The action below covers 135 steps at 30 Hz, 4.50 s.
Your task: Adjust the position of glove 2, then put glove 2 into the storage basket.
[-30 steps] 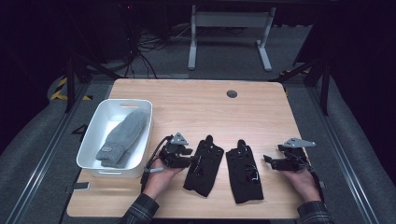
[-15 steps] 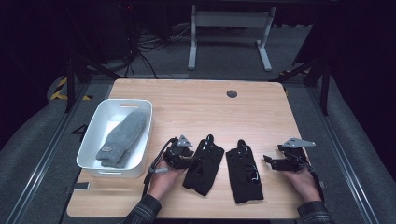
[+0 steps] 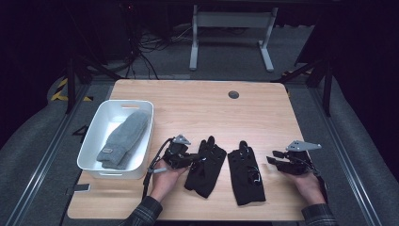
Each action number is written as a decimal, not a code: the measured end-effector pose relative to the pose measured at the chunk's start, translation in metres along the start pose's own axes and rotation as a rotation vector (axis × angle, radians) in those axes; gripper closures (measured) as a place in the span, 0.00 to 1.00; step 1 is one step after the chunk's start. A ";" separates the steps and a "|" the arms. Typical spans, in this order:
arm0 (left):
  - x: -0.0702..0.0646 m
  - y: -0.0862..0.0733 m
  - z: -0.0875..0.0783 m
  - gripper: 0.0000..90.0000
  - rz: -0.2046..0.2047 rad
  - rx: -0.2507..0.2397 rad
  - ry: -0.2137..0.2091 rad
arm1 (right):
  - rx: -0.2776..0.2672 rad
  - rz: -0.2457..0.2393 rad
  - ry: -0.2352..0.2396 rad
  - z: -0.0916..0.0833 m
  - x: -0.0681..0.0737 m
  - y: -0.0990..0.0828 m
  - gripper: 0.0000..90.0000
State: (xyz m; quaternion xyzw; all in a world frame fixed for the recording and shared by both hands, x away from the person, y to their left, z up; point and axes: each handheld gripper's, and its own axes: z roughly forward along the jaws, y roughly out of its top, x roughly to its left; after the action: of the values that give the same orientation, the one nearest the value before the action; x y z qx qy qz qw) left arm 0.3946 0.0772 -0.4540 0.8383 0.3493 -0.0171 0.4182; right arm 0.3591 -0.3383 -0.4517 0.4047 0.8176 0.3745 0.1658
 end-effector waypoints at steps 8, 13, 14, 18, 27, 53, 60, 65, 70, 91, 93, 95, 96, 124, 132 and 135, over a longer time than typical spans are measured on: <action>-0.004 0.002 -0.008 0.97 -0.018 -0.042 -0.061 | 0.085 -0.099 0.145 0.000 0.030 -0.003 1.00; -0.007 0.004 -0.014 0.97 -0.026 -0.065 -0.104 | 0.115 -0.137 0.206 0.008 0.043 -0.001 1.00; -0.007 0.004 -0.014 0.97 -0.026 -0.065 -0.104 | 0.115 -0.137 0.206 0.008 0.043 -0.001 1.00; -0.010 0.007 -0.016 0.97 -0.032 -0.067 -0.126 | 0.105 -0.157 0.238 0.012 0.051 0.002 1.00; -0.014 0.010 -0.019 0.97 -0.038 -0.101 -0.195 | 0.090 -0.188 0.281 0.020 0.066 0.011 1.00; -0.031 0.025 -0.007 0.97 -0.005 -0.086 -0.239 | 0.069 -0.223 0.365 0.063 0.099 0.038 1.00; -0.032 0.026 0.007 0.97 -0.010 -0.075 -0.221 | 0.067 -0.238 0.362 0.069 0.104 0.043 1.00; -0.035 0.027 0.019 0.95 -0.012 -0.070 -0.218 | 0.070 -0.244 0.358 0.071 0.105 0.043 1.00; -0.039 0.027 0.024 0.76 -0.013 -0.073 -0.214 | 0.062 -0.243 0.357 0.069 0.103 0.043 1.00; -0.070 0.013 0.034 1.00 0.136 0.072 -0.234 | -0.031 -0.059 0.049 0.030 0.022 0.023 0.40; -0.073 0.012 0.038 1.00 0.155 0.104 -0.219 | -0.036 -0.034 0.016 0.030 0.014 0.020 0.36; -0.075 0.010 0.041 1.00 0.157 0.125 -0.210 | -0.033 -0.023 -0.002 0.029 0.009 0.018 0.34; -0.075 0.009 0.042 1.00 0.164 0.136 -0.201 | -0.034 -0.020 -0.019 0.029 0.007 0.017 0.32; -0.036 0.006 -0.009 0.85 0.204 0.160 0.002 | 0.006 -0.019 -0.080 0.039 0.004 0.013 0.23; -0.031 0.029 -0.012 0.39 0.278 0.130 0.026 | 0.007 -0.016 -0.081 0.040 0.004 0.013 0.22; -0.026 0.034 -0.005 0.27 0.289 0.130 0.040 | 0.007 -0.015 -0.081 0.040 0.004 0.013 0.22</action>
State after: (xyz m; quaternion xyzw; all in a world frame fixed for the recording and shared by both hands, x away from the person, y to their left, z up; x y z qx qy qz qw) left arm 0.3940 0.0517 -0.4190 0.9054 0.2313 0.0373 0.3540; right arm 0.3861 -0.3107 -0.4685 0.4141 0.8144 0.3538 0.2002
